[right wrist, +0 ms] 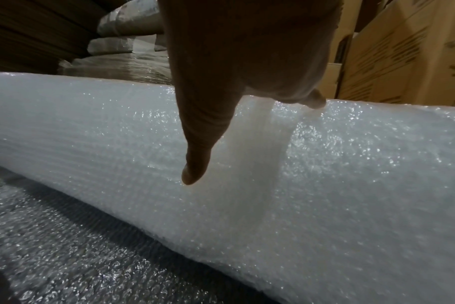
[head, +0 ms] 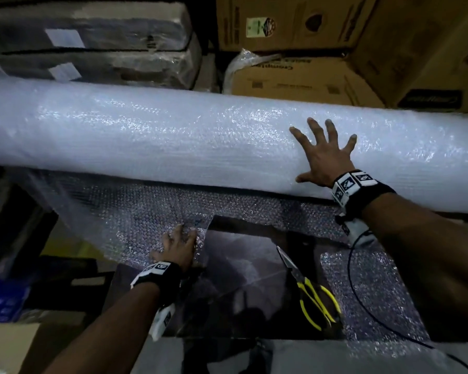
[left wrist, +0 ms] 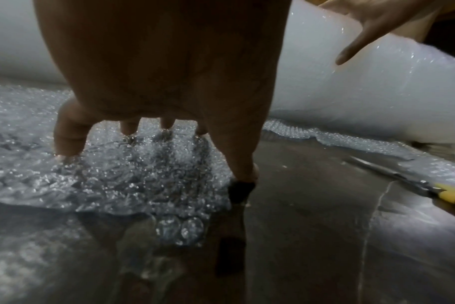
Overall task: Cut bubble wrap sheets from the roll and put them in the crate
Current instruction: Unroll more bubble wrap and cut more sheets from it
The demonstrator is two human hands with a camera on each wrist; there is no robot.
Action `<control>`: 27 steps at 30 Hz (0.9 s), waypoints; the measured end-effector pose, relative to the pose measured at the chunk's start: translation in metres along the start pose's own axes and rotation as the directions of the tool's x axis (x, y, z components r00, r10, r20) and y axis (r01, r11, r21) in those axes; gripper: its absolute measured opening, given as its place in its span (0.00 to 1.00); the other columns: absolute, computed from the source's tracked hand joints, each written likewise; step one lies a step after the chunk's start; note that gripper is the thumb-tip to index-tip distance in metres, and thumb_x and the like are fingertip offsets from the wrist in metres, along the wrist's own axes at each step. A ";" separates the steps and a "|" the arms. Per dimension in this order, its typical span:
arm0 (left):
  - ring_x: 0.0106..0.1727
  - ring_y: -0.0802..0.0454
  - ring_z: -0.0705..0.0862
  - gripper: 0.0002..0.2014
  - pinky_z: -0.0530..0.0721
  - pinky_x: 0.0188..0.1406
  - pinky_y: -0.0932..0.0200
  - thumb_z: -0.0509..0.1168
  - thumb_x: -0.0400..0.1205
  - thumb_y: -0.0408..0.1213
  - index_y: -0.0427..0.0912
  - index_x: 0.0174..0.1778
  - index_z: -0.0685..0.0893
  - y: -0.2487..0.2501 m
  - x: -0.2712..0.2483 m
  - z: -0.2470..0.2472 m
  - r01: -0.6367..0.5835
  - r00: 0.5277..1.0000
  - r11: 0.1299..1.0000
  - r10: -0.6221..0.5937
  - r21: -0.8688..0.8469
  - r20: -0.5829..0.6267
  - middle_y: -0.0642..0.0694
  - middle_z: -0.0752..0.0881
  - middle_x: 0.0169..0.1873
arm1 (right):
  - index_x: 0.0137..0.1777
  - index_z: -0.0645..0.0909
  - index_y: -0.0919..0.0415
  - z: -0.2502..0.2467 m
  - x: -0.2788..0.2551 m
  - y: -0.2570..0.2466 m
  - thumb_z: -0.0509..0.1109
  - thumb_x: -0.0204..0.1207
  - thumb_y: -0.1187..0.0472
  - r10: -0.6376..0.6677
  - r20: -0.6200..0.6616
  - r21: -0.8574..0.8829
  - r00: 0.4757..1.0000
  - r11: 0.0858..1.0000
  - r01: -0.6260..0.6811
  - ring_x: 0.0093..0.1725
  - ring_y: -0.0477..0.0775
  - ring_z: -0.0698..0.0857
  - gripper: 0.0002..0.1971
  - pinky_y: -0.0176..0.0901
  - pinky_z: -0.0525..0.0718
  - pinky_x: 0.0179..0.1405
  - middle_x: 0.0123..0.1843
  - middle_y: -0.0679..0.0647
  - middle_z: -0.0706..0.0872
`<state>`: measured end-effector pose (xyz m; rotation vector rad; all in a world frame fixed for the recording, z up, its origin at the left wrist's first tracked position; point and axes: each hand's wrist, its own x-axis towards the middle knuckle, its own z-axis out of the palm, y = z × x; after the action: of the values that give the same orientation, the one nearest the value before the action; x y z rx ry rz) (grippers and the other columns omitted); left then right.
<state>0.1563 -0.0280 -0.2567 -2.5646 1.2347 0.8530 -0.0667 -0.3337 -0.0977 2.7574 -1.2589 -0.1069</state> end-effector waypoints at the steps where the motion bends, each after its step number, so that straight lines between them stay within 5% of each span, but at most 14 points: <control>1: 0.85 0.30 0.41 0.53 0.60 0.71 0.15 0.71 0.74 0.67 0.65 0.86 0.43 0.003 0.000 0.001 -0.008 1.000 1.000 0.008 0.007 -0.009 0.49 0.35 0.86 | 0.84 0.33 0.32 0.001 0.000 0.004 0.84 0.61 0.36 0.005 0.001 -0.005 1.000 1.000 -0.005 0.87 0.66 0.37 0.66 0.94 0.50 0.70 0.89 0.48 0.36; 7: 0.84 0.30 0.49 0.47 0.64 0.73 0.23 0.68 0.76 0.68 0.67 0.85 0.48 0.036 -0.004 0.003 -0.079 0.996 0.995 0.082 0.059 -0.044 0.48 0.43 0.87 | 0.84 0.37 0.31 0.006 -0.009 0.040 0.85 0.60 0.39 0.044 -0.008 -0.014 0.999 0.999 -0.044 0.88 0.64 0.39 0.65 0.95 0.52 0.69 0.89 0.47 0.39; 17: 0.81 0.30 0.54 0.43 0.67 0.67 0.20 0.69 0.76 0.64 0.66 0.83 0.52 0.111 -0.010 0.015 -0.157 0.986 0.985 0.161 0.072 -0.053 0.44 0.51 0.83 | 0.84 0.44 0.34 0.014 -0.020 0.113 0.87 0.58 0.42 0.090 -0.015 -0.025 0.996 0.996 -0.091 0.87 0.64 0.45 0.64 0.94 0.56 0.68 0.88 0.47 0.43; 27: 0.84 0.29 0.47 0.43 0.61 0.71 0.18 0.68 0.78 0.61 0.65 0.85 0.50 0.187 -0.015 0.025 -0.191 0.982 0.981 0.190 0.028 0.013 0.45 0.47 0.85 | 0.85 0.45 0.35 0.024 -0.025 0.187 0.87 0.59 0.42 0.129 -0.022 0.001 0.991 0.992 -0.129 0.86 0.64 0.49 0.62 0.91 0.60 0.69 0.87 0.48 0.46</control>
<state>-0.0043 -0.1287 -0.2517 -2.4448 1.4970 0.8751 -0.2254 -0.4379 -0.0974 2.6595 -1.4271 -0.0658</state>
